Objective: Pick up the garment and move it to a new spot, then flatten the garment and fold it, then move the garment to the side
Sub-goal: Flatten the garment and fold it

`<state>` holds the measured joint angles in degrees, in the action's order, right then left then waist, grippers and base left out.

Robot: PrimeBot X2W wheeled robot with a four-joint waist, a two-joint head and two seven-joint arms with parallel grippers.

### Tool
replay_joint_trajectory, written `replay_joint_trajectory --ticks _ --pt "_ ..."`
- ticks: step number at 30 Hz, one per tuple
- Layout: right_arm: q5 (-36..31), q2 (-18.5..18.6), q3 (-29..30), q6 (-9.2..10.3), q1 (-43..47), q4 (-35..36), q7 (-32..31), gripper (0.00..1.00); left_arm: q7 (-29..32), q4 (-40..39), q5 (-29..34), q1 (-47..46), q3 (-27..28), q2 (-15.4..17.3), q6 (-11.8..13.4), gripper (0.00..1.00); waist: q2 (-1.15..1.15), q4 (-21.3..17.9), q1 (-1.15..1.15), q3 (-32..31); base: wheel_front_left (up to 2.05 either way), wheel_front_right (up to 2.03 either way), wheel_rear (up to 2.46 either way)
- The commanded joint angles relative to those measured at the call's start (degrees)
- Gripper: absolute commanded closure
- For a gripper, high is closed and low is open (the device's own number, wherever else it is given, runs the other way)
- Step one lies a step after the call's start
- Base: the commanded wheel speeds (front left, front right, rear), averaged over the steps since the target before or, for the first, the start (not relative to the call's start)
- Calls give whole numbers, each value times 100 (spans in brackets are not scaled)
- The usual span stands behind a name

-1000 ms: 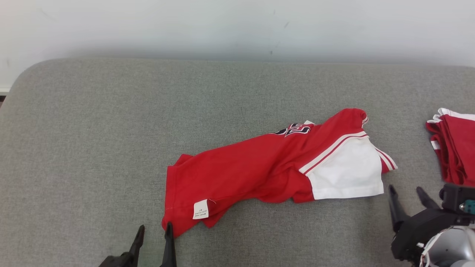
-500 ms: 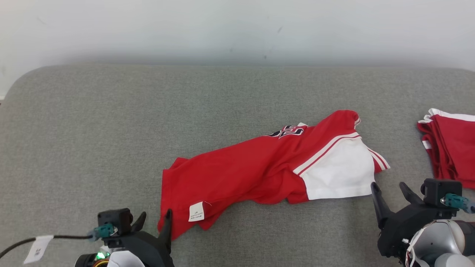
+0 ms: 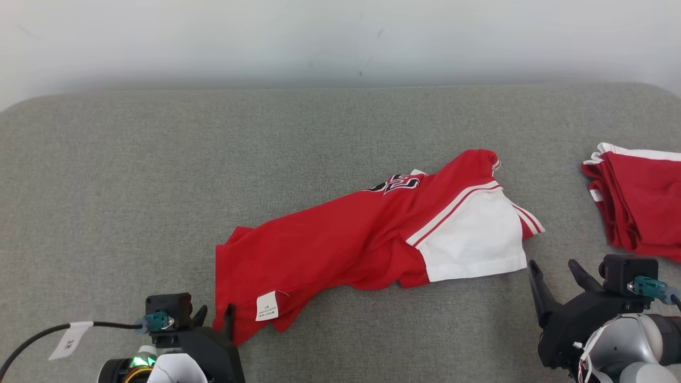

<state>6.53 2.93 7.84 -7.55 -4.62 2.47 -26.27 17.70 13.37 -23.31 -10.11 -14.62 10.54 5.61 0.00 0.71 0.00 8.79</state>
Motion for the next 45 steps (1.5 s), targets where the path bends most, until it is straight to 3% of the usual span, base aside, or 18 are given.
replay_joint_trajectory --ticks 1,10,14,17,26,38,41,45 --pt "32 -7 -24 13 -16 -8 -12 0 -21 33 50 -82 0 40 38 32 0 -21 0 25 0 0 0" --pt "45 -7 -28 13 -59 15 -31 0 99 170 59 -197 -92 56 33 40 0 -34 0 98 0 0 0" --pt "37 -8 -36 13 -98 25 -36 0 147 234 129 -290 -174 77 14 62 0 -33 0 142 0 0 0" --pt "39 -8 -43 13 -107 26 -54 0 170 279 160 -352 -239 85 10 100 0 -35 0 168 0 0 0" --pt "-463 -8 104 13 -461 -467 -487 0 8 202 124 -355 -282 71 36 100 0 -13 0 301 0 0 0" --pt "-452 -6 127 13 -1175 -1609 -581 0 -170 236 74 -471 -326 34 12 100 0 125 0 455 0 0 0" --pt "-484 -7 142 14 -1278 -1828 -509 17 -234 236 60 -492 -336 30 -7 100 0 140 0 472 0 0 0" --pt "-541 -8 109 14 -1375 -1983 -351 19 -294 247 46 -523 -340 29 -4 100 0 133 0 486 0 0 0"
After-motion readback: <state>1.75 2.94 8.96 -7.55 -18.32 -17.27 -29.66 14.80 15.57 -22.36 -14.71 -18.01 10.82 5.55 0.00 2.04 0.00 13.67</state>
